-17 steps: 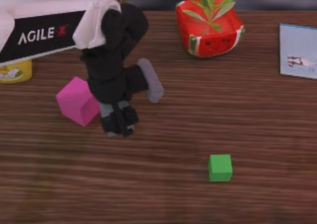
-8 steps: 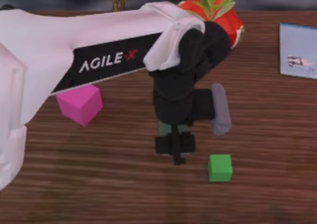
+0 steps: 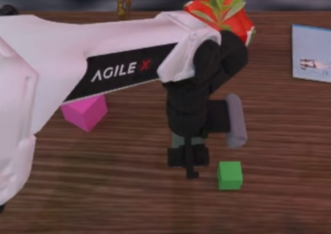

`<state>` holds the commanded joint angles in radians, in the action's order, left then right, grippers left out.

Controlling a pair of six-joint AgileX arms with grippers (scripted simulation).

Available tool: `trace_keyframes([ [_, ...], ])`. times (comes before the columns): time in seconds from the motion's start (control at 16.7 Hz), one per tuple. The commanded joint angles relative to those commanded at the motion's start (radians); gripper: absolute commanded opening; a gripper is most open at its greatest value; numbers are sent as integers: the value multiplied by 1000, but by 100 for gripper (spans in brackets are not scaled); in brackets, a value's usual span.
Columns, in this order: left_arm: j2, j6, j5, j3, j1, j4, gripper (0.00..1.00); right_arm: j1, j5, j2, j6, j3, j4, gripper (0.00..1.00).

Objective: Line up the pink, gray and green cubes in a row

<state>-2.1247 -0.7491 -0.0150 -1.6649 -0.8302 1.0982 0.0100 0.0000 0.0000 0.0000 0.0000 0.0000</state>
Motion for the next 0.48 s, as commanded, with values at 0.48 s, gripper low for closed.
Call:
trace_keyframes([
  [0.48,-79,2,-1,115,-7,-191,0,0,0,0,0,0,0,100],
])
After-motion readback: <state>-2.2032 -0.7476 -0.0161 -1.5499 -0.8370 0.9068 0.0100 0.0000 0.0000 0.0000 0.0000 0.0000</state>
